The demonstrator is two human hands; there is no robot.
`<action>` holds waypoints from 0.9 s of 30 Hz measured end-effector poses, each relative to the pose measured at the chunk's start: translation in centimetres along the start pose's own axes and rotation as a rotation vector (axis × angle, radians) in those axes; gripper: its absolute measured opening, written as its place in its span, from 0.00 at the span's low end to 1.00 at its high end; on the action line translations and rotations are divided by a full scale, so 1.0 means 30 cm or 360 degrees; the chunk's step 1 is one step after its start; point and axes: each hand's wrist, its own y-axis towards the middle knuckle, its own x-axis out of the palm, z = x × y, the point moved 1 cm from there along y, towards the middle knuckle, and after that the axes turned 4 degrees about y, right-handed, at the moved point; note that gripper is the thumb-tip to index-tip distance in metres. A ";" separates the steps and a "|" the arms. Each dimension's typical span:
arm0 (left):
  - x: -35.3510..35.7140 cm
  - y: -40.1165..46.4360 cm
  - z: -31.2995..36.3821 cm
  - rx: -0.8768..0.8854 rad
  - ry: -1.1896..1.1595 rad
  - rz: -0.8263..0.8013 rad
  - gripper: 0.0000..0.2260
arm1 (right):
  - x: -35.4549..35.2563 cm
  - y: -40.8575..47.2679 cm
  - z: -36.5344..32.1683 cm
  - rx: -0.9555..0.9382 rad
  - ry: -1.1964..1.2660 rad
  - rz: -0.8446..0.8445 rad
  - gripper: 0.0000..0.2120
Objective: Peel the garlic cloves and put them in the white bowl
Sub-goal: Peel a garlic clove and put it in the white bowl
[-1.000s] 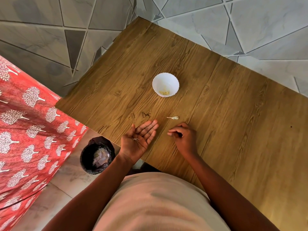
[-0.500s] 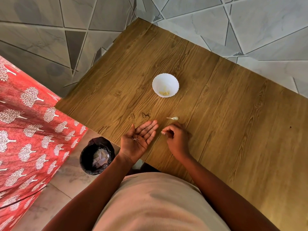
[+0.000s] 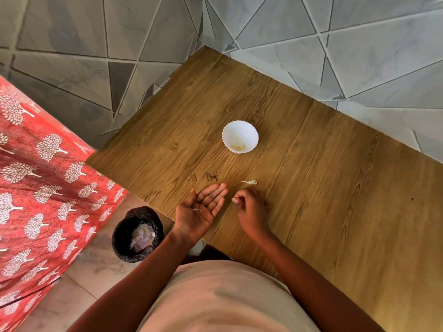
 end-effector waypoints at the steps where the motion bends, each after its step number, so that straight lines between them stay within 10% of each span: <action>1: 0.003 0.000 0.003 0.0001 0.0002 -0.0003 0.29 | -0.009 -0.002 -0.013 0.0013 0.0145 0.0013 0.06; 15: -0.145 -0.178 0.290 0.0003 -0.0078 -0.0173 0.29 | 0.264 -0.074 -0.504 -0.0607 0.0237 -0.0137 0.11; 27: -0.516 -0.338 0.409 0.0779 -0.0558 0.0232 0.27 | 0.708 -0.069 -0.675 -0.0727 0.0351 -0.0779 0.07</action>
